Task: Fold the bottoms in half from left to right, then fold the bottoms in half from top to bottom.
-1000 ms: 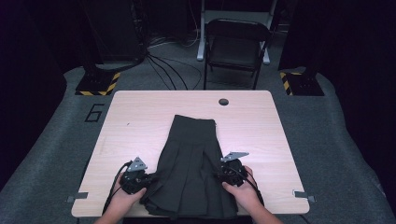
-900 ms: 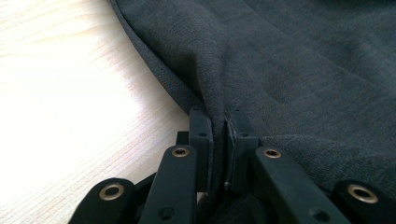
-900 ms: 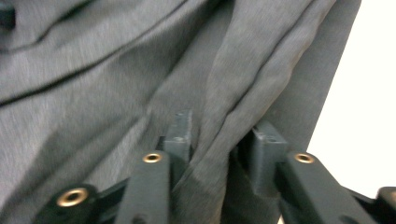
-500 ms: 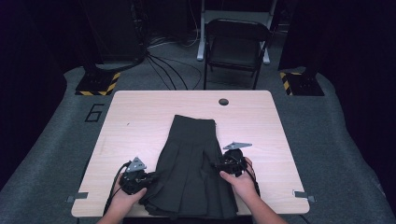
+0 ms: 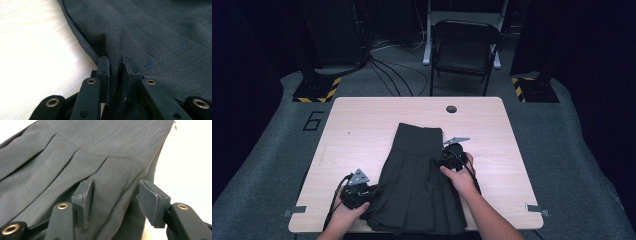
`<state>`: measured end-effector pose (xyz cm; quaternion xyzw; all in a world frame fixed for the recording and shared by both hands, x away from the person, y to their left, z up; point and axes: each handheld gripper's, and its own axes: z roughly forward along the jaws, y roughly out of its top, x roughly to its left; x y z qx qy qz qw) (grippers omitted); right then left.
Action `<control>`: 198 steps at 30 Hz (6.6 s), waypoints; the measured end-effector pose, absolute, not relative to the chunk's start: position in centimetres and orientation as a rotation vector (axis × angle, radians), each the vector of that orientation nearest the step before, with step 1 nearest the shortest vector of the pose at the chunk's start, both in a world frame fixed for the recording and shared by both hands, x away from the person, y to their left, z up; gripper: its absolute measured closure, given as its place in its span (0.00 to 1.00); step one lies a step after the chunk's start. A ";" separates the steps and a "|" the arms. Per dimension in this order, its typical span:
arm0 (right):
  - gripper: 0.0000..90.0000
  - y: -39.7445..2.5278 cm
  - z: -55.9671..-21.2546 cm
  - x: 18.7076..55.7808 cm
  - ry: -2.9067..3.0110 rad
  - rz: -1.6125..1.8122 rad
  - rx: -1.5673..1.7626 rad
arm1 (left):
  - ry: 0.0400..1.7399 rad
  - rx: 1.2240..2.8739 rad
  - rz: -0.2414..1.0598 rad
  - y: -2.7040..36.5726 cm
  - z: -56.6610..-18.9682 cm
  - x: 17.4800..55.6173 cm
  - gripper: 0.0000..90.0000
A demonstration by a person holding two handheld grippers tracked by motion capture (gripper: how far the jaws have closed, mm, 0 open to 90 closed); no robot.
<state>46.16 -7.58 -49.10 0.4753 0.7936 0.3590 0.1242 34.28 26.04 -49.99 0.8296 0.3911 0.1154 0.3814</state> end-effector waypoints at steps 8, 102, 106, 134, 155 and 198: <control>0.72 -7.1 -49.0 48.0 2.290 0.977 1.354 | 0.983 2.124 0.295 26.1 -49.8 34.2 0.86; 0.54 -7.6 -46.9 43.6 2.433 1.087 1.170 | 1.022 2.021 0.329 23.4 -47.3 42.2 0.54; 0.52 -7.6 -47.2 43.4 2.442 1.082 1.158 | 1.023 2.006 0.326 23.2 -47.1 43.0 0.55; 0.61 -8.2 -48.5 42.7 2.457 1.127 1.152 | 1.041 1.998 0.363 21.9 -46.8 46.2 0.53; 0.68 -8.2 -51.3 41.6 2.454 1.071 1.155 | 1.124 2.002 0.406 21.1 -48.7 48.9 0.52; 0.64 -9.7 -50.3 36.2 2.472 1.090 1.144 | 1.251 1.972 0.384 20.7 -50.9 53.9 0.42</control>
